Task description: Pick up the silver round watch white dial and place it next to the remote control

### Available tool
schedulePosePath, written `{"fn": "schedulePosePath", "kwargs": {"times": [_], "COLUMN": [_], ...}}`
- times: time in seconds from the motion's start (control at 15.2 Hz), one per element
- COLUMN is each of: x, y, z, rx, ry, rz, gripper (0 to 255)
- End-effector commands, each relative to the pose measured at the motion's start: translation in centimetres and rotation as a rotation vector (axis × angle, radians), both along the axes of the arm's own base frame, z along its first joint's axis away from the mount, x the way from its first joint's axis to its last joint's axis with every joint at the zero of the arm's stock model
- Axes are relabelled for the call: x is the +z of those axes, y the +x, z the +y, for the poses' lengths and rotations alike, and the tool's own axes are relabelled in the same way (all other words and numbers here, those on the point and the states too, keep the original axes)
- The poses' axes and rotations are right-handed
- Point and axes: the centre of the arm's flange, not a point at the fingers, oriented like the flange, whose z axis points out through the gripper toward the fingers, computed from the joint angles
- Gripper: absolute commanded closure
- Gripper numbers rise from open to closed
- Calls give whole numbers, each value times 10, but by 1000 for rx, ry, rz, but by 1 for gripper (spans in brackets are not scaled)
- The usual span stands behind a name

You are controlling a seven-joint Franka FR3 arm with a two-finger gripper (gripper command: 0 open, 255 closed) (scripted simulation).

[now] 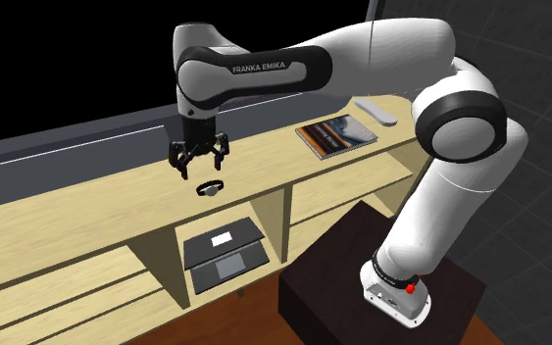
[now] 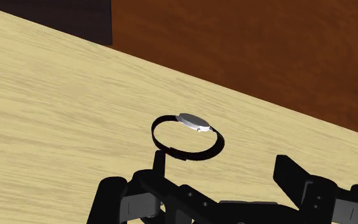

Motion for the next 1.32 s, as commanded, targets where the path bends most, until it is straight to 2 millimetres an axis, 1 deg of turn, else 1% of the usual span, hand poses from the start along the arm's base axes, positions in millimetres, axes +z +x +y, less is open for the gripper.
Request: {"fn": "schedulePosePath", "kwargs": {"times": [0.0,0.46,0.92,0.99,1.25], "x": [-7,-40,-40,-40,-40], "y": [4,0,0,0,0], "z": [12,21,21,21,21], "rx": [-4,-4,-4,-4,-4], "ry": [6,6,6,6,6], "rz": [6,6,6,6,6], "gripper": [0,0,0,255,255]}}
